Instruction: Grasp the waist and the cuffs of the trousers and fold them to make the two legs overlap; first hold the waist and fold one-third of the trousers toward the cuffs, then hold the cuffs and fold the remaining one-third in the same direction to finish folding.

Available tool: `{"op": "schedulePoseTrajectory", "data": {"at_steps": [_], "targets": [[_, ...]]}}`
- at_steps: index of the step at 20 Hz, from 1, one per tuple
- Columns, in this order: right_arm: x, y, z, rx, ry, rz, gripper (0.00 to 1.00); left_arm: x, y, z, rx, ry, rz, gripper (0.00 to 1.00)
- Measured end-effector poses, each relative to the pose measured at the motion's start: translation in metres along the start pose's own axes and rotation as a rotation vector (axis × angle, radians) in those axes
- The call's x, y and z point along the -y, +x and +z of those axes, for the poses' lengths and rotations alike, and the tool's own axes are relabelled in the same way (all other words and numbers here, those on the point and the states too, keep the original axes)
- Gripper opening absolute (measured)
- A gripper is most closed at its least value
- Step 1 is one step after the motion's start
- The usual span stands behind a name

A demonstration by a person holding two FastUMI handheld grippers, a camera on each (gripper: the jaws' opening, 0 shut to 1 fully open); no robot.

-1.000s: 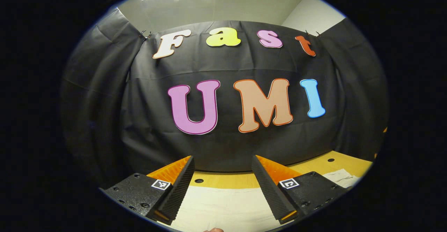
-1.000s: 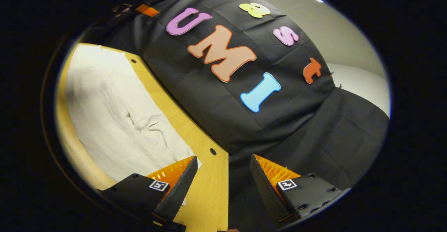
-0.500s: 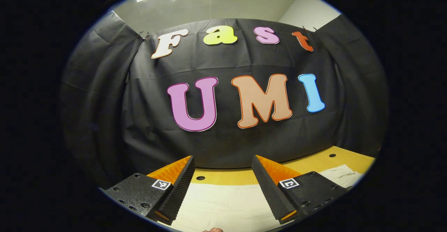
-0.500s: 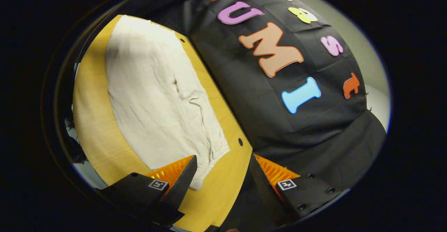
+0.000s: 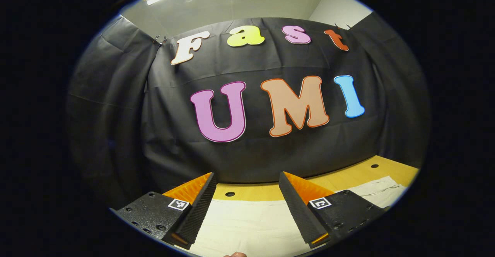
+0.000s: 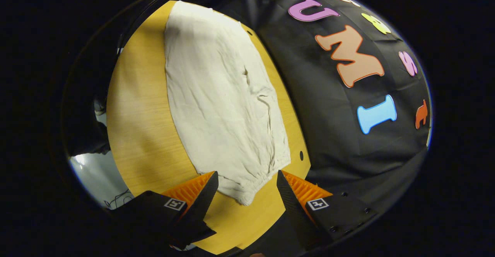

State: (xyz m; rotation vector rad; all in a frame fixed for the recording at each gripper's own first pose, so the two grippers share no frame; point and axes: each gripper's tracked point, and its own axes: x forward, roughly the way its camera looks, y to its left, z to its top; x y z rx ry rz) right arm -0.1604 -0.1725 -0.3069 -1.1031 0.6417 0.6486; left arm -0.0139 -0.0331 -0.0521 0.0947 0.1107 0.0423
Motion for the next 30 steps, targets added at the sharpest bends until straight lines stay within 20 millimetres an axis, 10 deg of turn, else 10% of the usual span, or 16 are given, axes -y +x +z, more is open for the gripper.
{"op": "schedulePoseTrajectory", "data": {"at_steps": [10, 19, 23, 28, 30], "targets": [[-0.042, 0.028, -0.025, -0.087, -0.165, 0.162, 0.98, -0.02, -0.004, -0.005, -0.015, 0.033, 0.055, 0.96], [-0.02, 0.064, -0.017, -0.086, -0.17, 0.098, 0.92, -0.033, -0.01, 0.0, -0.004, 0.066, 0.082, 0.96], [-0.026, 0.07, -0.017, -0.119, -0.17, 0.104, 0.69, -0.037, -0.013, -0.001, 0.0, 0.077, 0.078, 0.96], [-0.039, 0.075, -0.021, -0.158, -0.195, 0.096, 0.1, -0.048, -0.015, -0.008, -0.012, 0.079, 0.085, 0.96], [-0.036, 0.076, -0.026, -0.179, -0.148, 0.077, 0.08, -0.055, -0.019, -0.012, -0.017, 0.106, 0.085, 0.96]]}}
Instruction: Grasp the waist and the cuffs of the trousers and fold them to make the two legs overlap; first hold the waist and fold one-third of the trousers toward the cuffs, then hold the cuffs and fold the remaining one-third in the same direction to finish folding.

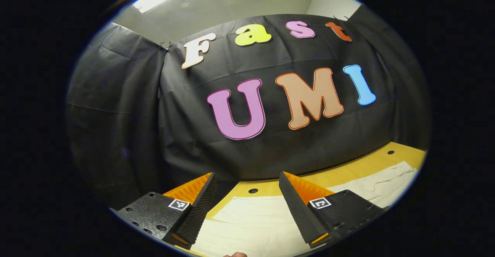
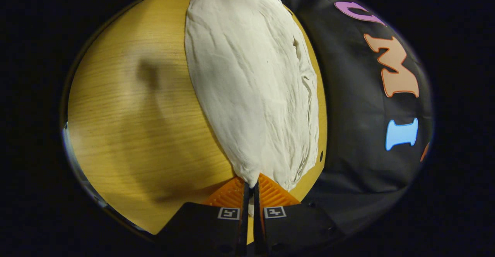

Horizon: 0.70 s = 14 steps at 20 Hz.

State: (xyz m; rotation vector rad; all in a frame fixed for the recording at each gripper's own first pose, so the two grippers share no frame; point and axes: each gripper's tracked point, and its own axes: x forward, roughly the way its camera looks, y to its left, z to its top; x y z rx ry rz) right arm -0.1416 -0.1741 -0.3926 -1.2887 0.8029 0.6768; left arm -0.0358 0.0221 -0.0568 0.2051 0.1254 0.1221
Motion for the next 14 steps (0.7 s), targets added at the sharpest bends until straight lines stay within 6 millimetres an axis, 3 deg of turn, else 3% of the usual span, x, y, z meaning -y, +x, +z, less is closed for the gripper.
{"op": "schedulePoseTrajectory", "data": {"at_steps": [1, 2, 7, 14], "targets": [[0.003, -0.003, 0.011, -0.001, 0.035, 0.01, 0.08, -0.004, -0.001, -0.005, -0.004, 0.023, -0.002, 0.96], [0.001, -0.001, 0.005, -0.003, 0.046, -0.003, 0.02, -0.009, -0.002, -0.007, -0.005, 0.055, 0.0, 0.96], [0.001, -0.001, 0.006, -0.005, -0.013, -0.021, 0.03, -0.039, -0.014, -0.032, -0.045, 0.165, -0.008, 0.96], [0.0, -0.002, 0.006, -0.019, -0.033, -0.04, 0.03, -0.069, -0.041, -0.104, -0.176, 0.373, -0.083, 0.96]]}}
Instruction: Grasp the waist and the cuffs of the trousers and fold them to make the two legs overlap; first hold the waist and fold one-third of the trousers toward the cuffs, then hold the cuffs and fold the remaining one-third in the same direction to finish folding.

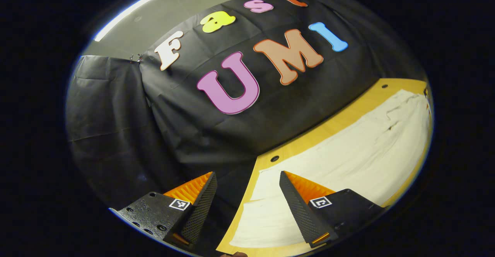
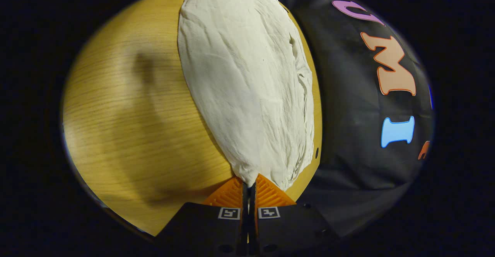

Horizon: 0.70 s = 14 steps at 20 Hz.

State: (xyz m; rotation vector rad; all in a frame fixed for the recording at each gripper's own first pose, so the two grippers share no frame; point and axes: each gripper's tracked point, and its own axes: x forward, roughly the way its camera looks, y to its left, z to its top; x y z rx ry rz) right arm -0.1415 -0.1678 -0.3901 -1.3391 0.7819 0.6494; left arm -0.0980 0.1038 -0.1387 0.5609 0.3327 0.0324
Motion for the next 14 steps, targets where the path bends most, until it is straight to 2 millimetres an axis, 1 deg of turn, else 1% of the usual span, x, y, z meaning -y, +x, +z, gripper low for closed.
{"op": "schedulePoseTrajectory", "data": {"at_steps": [1, 3, 4, 7, 11, 14], "targets": [[0.0, 0.0, 0.0, -0.004, -0.001, 0.0, 0.03, 0.001, -0.002, -0.016, -0.026, 0.029, -0.018, 0.96], [0.001, 0.0, 0.001, -0.01, -0.012, -0.004, 0.02, 0.003, -0.008, -0.04, -0.069, 0.09, -0.059, 0.96], [0.0, 0.001, 0.001, -0.013, -0.016, -0.006, 0.02, 0.003, -0.007, -0.052, -0.088, 0.116, -0.072, 0.96], [0.001, 0.0, 0.002, -0.02, -0.02, -0.015, 0.02, 0.0, -0.007, -0.077, -0.141, 0.175, -0.106, 0.96], [0.001, 0.0, 0.002, -0.024, -0.024, -0.033, 0.03, 0.003, -0.01, -0.115, -0.192, 0.31, -0.193, 0.97], [0.001, 0.001, 0.001, -0.026, -0.019, -0.034, 0.02, 0.006, -0.017, -0.141, -0.23, 0.406, -0.281, 0.97]]}}
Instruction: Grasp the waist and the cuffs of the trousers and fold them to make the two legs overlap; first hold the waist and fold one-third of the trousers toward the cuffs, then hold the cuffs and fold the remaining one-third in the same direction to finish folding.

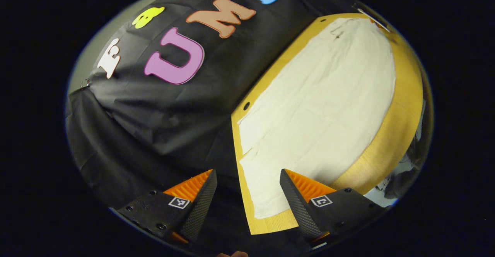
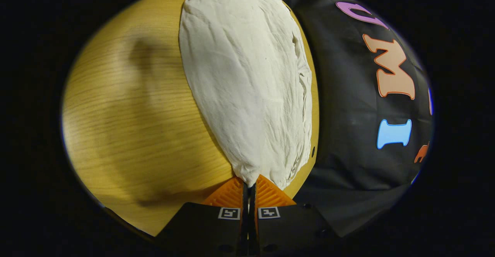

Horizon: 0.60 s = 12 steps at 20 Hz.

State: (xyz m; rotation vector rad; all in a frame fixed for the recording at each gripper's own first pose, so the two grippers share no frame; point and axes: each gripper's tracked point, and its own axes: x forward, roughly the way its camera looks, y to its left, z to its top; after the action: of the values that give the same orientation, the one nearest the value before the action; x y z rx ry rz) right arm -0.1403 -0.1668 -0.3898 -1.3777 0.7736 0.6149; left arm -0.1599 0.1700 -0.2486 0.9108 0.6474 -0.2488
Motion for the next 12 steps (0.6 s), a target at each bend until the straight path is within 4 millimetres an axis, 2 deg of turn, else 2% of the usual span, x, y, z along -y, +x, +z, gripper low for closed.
{"op": "schedulePoseTrajectory", "data": {"at_steps": [6, 9, 12], "targets": [[0.001, 0.0, -0.001, -0.005, -0.003, -0.005, 0.03, 0.014, 0.006, -0.033, -0.036, 0.175, -0.09, 0.97], [0.001, 0.0, 0.0, -0.007, -0.001, -0.008, 0.03, 0.036, 0.012, -0.059, -0.072, 0.257, -0.174, 0.97], [0.001, 0.0, -0.001, -0.009, 0.006, -0.014, 0.03, 0.042, 0.013, -0.063, -0.072, 0.297, -0.212, 0.97]]}}
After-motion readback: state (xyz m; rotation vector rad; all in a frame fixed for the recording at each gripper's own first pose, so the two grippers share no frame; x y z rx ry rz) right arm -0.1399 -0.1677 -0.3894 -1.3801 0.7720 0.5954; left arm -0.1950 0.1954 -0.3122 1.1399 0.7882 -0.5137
